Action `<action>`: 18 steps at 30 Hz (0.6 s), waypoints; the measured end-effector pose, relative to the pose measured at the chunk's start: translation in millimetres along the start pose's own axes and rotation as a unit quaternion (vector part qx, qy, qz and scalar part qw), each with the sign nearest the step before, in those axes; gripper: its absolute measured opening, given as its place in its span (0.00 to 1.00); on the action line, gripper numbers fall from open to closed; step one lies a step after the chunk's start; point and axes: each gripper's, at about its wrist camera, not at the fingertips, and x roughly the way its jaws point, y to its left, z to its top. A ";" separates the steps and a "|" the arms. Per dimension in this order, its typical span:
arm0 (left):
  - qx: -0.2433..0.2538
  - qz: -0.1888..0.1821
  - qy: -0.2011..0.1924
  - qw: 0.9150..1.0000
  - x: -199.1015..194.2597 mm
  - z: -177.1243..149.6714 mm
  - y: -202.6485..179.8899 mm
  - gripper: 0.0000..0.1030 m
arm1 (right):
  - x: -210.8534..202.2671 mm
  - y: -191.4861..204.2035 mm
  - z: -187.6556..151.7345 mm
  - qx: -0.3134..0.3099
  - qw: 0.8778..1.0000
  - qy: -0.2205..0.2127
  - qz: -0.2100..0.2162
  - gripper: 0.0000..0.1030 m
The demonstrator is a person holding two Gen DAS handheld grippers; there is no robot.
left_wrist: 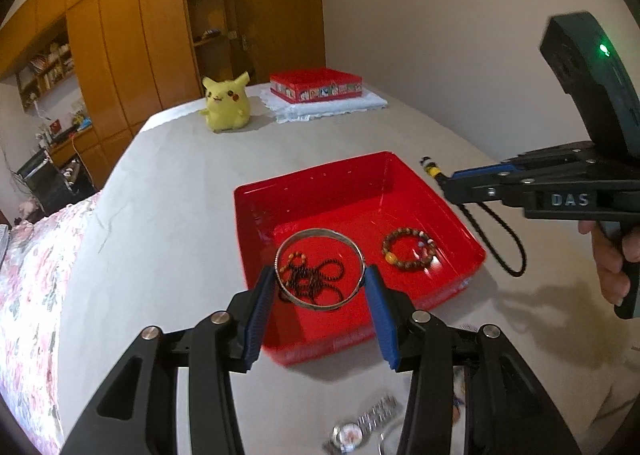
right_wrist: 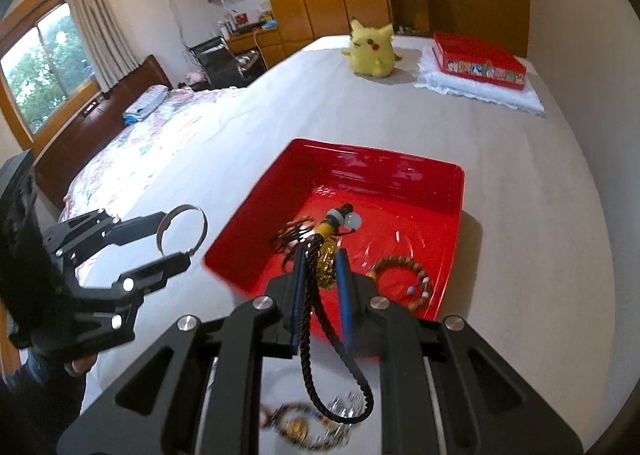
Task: Organize jewelry
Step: 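Carry the bangle and keychain into the red tray and open both tools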
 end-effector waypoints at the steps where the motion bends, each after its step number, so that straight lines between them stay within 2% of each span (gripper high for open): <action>1: -0.001 -0.001 0.004 1.000 8.5 3.8 0.9 0.45 | 7.9 -3.7 4.1 0.004 1.000 0.004 -0.003 0.13; 8: -0.023 -0.021 0.049 0.998 76.2 20.6 11.3 0.45 | 72.4 -30.1 29.6 0.016 0.998 0.047 -0.028 0.13; 14: -0.030 -0.026 0.094 0.995 121.8 11.1 12.7 0.45 | 115.1 -39.6 25.2 0.009 0.994 0.092 -0.053 0.13; 18: -0.021 -0.024 0.104 0.994 132.6 5.7 11.9 0.45 | 128.5 -39.9 17.7 -0.003 0.992 0.111 -0.065 0.13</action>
